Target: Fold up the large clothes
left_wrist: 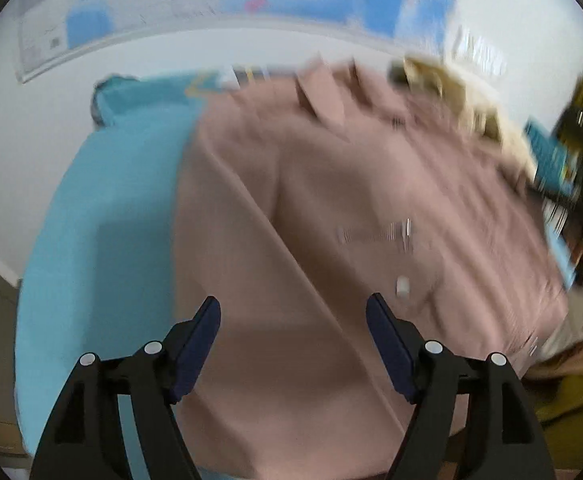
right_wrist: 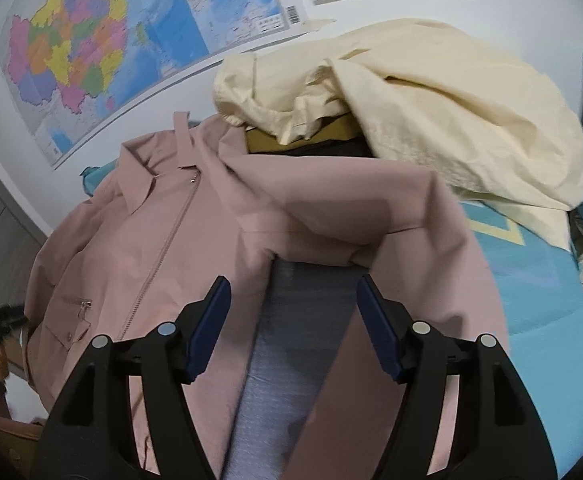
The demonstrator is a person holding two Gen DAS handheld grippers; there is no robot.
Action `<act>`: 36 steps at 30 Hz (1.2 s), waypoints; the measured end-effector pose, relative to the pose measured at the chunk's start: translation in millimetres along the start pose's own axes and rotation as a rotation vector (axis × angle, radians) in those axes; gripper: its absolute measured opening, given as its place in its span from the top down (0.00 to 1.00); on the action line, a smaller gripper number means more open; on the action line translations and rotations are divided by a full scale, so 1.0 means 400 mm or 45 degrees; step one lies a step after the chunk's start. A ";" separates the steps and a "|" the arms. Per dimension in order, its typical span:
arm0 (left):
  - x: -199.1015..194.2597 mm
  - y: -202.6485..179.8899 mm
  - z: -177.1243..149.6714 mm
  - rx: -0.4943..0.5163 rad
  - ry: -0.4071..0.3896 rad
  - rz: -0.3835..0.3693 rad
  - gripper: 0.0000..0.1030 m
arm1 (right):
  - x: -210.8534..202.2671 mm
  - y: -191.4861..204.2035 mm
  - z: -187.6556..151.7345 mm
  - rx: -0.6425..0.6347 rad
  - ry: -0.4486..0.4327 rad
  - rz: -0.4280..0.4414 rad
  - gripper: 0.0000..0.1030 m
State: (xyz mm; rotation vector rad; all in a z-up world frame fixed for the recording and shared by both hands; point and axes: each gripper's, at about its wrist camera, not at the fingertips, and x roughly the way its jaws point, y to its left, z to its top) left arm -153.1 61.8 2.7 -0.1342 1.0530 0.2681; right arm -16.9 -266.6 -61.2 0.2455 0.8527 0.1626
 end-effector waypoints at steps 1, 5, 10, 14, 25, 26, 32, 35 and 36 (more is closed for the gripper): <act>0.014 -0.005 -0.013 0.005 0.029 0.017 0.41 | 0.008 0.006 -0.002 -0.005 0.003 0.010 0.37; 0.022 0.052 -0.019 -0.127 0.088 0.008 0.98 | 0.033 0.024 -0.011 -0.018 0.023 0.035 0.37; -0.155 0.153 0.070 -0.190 -0.147 0.327 0.99 | 0.034 0.027 -0.011 -0.025 0.016 0.043 0.37; -0.205 0.213 0.139 -0.162 -0.212 0.636 0.97 | 0.028 0.010 -0.012 0.000 -0.001 0.035 0.37; -0.067 0.139 0.143 -0.142 -0.248 0.301 0.40 | -0.099 -0.110 -0.033 0.068 -0.087 -0.156 0.24; -0.076 0.116 0.143 -0.104 -0.286 0.241 0.39 | -0.108 -0.119 -0.037 0.070 -0.089 -0.190 0.21; -0.050 -0.053 0.186 0.107 -0.344 0.048 0.32 | -0.074 -0.150 -0.041 0.067 -0.044 -0.227 0.17; 0.013 -0.133 0.213 0.188 -0.303 -0.028 0.32 | -0.024 -0.149 -0.023 0.046 -0.001 -0.191 0.36; 0.037 -0.156 0.226 0.208 -0.292 -0.054 0.32 | -0.018 -0.150 -0.016 0.037 0.013 -0.184 0.78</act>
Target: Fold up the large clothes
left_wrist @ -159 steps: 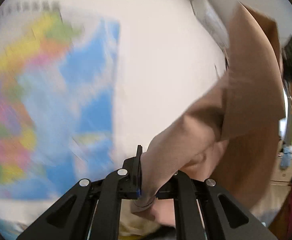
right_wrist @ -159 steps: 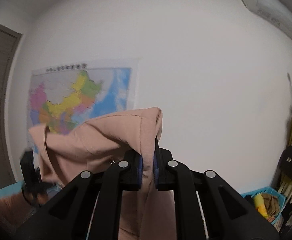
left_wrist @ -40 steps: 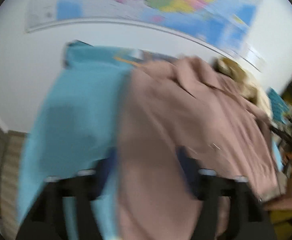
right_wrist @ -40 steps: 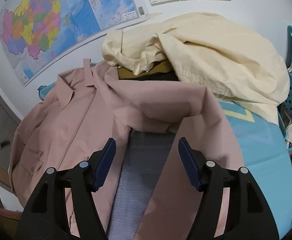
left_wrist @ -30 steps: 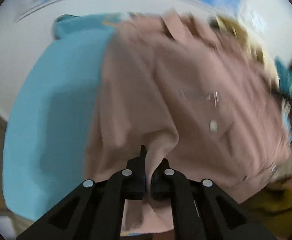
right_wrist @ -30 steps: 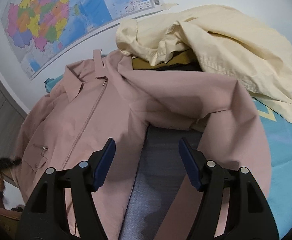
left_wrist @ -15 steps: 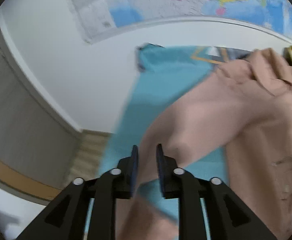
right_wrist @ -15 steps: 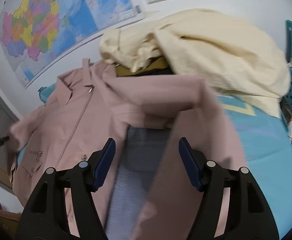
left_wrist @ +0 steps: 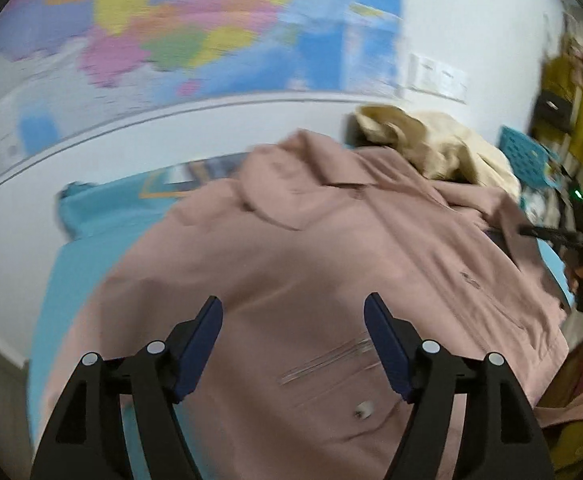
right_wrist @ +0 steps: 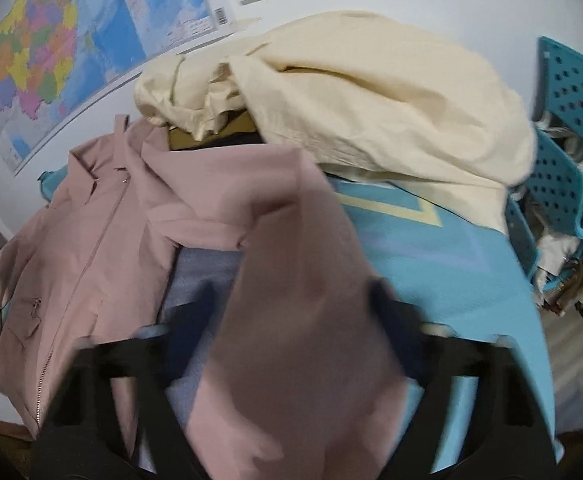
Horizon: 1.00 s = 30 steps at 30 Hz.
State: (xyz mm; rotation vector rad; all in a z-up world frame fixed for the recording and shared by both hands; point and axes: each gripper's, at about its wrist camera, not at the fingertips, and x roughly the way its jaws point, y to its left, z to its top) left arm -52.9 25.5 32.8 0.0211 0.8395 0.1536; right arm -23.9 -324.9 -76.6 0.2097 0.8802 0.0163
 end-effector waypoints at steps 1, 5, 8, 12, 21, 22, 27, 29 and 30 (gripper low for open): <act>0.032 -0.030 0.013 0.020 0.020 -0.048 0.32 | 0.001 -0.002 0.007 -0.004 0.023 0.003 0.98; 0.101 -0.130 0.040 0.148 0.059 -0.146 0.32 | -0.120 -0.073 0.028 0.131 -0.139 0.140 0.97; 0.173 -0.216 0.086 0.217 0.086 -0.222 0.32 | -0.197 -0.143 0.007 0.248 -0.216 0.249 0.97; 0.279 -0.320 0.165 0.299 0.079 -0.269 0.35 | -0.165 -0.146 -0.031 0.211 -0.079 0.127 0.89; 0.509 -0.423 0.281 0.275 0.137 -0.313 0.49 | -0.126 0.018 0.040 -0.180 -0.157 -0.017 0.33; 0.519 -0.419 0.285 0.260 0.141 -0.320 0.49 | -0.101 0.050 0.055 -0.247 -0.140 -0.011 0.33; 0.568 -0.407 0.291 0.186 0.176 -0.350 0.49 | 0.093 0.127 0.092 -0.492 0.110 -0.087 0.43; 0.584 -0.414 0.288 0.199 0.187 -0.324 0.49 | 0.144 0.092 0.107 -0.429 0.212 -0.073 0.91; 0.596 -0.417 0.288 0.203 0.195 -0.318 0.49 | 0.142 0.065 0.120 -0.354 0.220 -0.022 0.98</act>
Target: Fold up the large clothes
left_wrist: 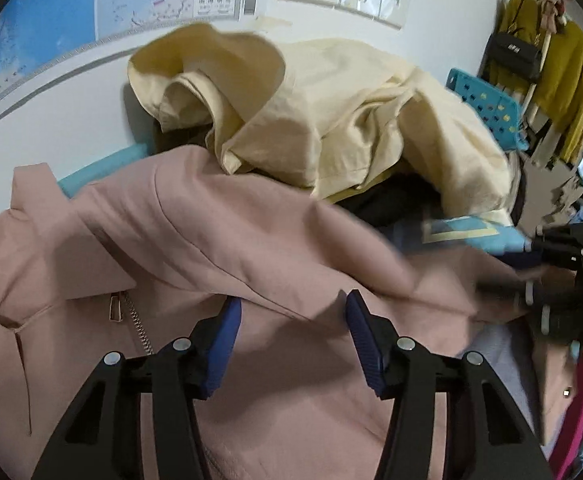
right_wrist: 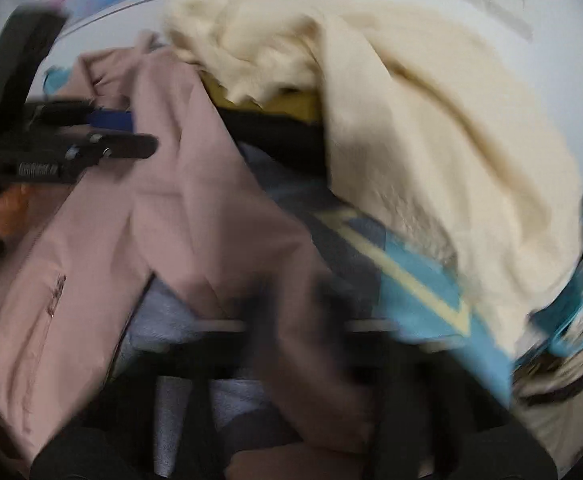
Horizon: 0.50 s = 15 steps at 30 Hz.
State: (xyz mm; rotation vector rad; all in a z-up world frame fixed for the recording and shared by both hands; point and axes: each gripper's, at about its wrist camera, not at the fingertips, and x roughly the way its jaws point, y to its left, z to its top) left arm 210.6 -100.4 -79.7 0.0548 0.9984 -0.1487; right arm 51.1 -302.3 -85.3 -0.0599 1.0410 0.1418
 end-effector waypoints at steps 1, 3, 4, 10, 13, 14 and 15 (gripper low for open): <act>0.014 0.000 0.004 0.000 0.011 0.003 0.50 | -0.021 -0.030 0.002 0.059 -0.042 0.061 0.98; 0.029 0.000 0.009 -0.004 0.011 0.010 0.50 | -0.084 -0.104 0.000 0.234 -0.161 0.148 0.98; 0.039 0.002 0.016 -0.011 0.014 0.012 0.50 | -0.104 -0.133 -0.005 0.306 -0.199 0.192 0.98; 0.105 -0.018 0.042 0.031 0.087 0.136 0.46 | -0.152 -0.160 -0.082 0.392 -0.186 0.032 0.39; 0.069 -0.019 0.030 0.026 0.052 0.086 0.45 | -0.223 -0.128 -0.156 0.354 -0.244 0.043 0.31; 0.047 -0.017 0.023 0.021 0.034 0.071 0.45 | -0.235 -0.112 -0.176 0.334 -0.249 0.042 0.28; 0.030 -0.018 0.018 0.023 0.018 0.064 0.44 | -0.245 -0.090 -0.208 0.313 -0.232 0.055 0.21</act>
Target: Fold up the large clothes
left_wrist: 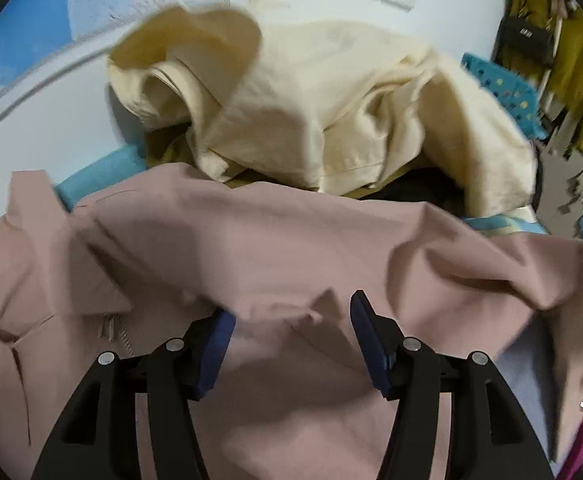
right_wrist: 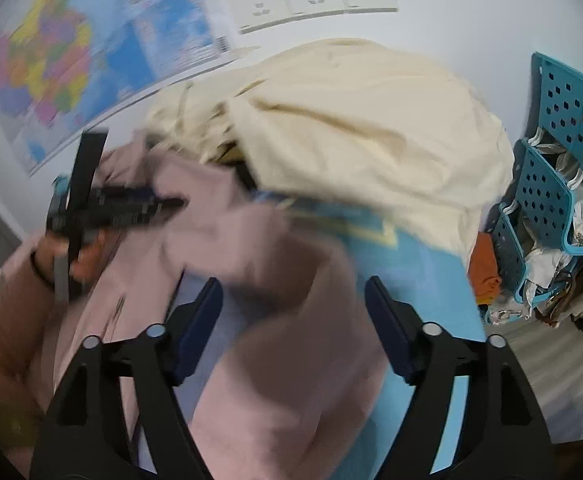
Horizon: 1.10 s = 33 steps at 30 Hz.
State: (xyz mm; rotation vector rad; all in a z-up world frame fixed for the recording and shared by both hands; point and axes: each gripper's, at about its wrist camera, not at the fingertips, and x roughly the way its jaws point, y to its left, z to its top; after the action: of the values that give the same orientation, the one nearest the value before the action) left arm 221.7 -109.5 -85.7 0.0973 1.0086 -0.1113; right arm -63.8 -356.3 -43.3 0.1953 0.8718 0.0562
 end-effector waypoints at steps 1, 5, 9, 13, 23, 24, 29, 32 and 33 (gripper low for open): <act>-0.019 -0.001 -0.006 0.006 -0.017 -0.001 0.42 | 0.004 0.013 -0.018 -0.005 0.027 0.003 0.17; -0.092 -0.008 -0.032 0.027 -0.080 -0.010 0.37 | 0.078 0.041 -0.085 -0.048 0.169 -0.083 0.18; -0.160 -0.016 -0.068 0.035 -0.096 -0.065 0.37 | 0.127 0.046 -0.096 -0.100 0.204 -0.169 0.93; -0.239 0.000 -0.120 0.067 -0.123 -0.123 0.36 | 0.022 0.052 -0.031 0.024 0.104 0.161 0.97; -0.490 0.132 -0.259 -0.001 -0.305 -0.261 0.36 | -0.160 0.409 0.185 -0.304 -0.113 0.718 0.97; -0.513 0.152 -0.275 -0.021 -0.329 -0.255 0.36 | -0.131 0.477 0.202 -0.362 -0.086 0.776 0.97; -0.636 0.264 -0.387 -0.170 -0.411 -0.128 0.34 | 0.060 0.653 0.257 -0.417 0.090 0.939 0.97; -0.671 0.307 -0.447 -0.233 -0.401 -0.070 0.33 | 0.215 0.749 0.256 -0.404 0.205 0.929 0.96; -0.674 0.317 -0.461 -0.245 -0.392 -0.055 0.33 | 0.261 0.768 0.252 -0.386 0.247 0.938 0.93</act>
State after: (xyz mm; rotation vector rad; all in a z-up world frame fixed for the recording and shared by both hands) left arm -57.7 53.5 48.9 -0.1146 0.7099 -0.0653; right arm 89.8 -56.5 0.5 0.2197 0.9337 0.9008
